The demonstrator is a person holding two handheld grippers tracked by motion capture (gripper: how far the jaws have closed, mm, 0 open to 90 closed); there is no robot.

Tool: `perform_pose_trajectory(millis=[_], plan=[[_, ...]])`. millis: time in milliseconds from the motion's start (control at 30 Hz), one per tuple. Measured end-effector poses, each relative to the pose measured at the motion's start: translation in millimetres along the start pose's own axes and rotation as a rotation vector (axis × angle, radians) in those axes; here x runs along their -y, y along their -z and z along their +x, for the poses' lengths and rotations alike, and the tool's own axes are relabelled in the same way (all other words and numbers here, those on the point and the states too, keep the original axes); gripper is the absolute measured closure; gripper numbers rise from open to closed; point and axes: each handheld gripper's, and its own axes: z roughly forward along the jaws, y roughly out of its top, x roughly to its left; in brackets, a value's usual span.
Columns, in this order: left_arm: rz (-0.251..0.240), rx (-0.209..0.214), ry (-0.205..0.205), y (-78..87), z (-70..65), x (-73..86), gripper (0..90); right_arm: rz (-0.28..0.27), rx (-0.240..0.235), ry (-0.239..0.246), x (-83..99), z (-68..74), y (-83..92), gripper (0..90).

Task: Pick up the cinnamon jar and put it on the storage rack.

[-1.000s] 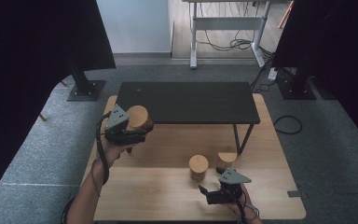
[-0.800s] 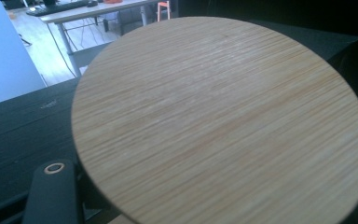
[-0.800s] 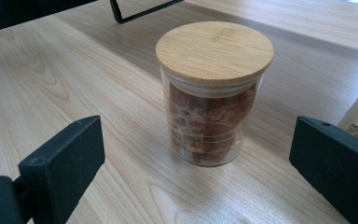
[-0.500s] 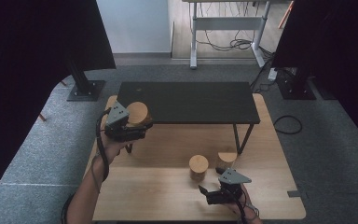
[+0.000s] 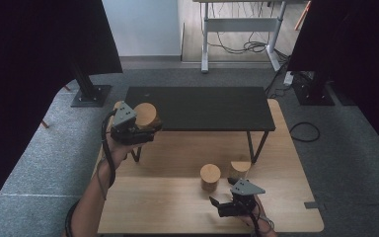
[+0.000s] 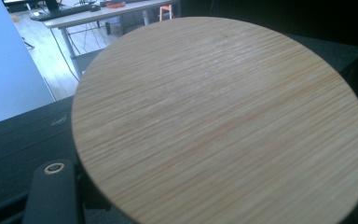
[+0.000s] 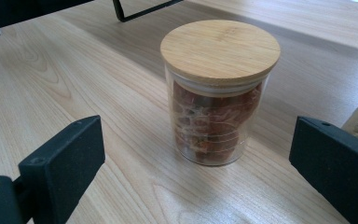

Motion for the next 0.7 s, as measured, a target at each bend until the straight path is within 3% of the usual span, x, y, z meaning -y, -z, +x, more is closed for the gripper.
perform_pose_trajectory(millis=[700], plan=[[0.011,-0.021,-0.020,-18.4,-2.2,-18.0,25.1,0.006,-0.004,0.004,1.8,2.9,1.0,2.5]])
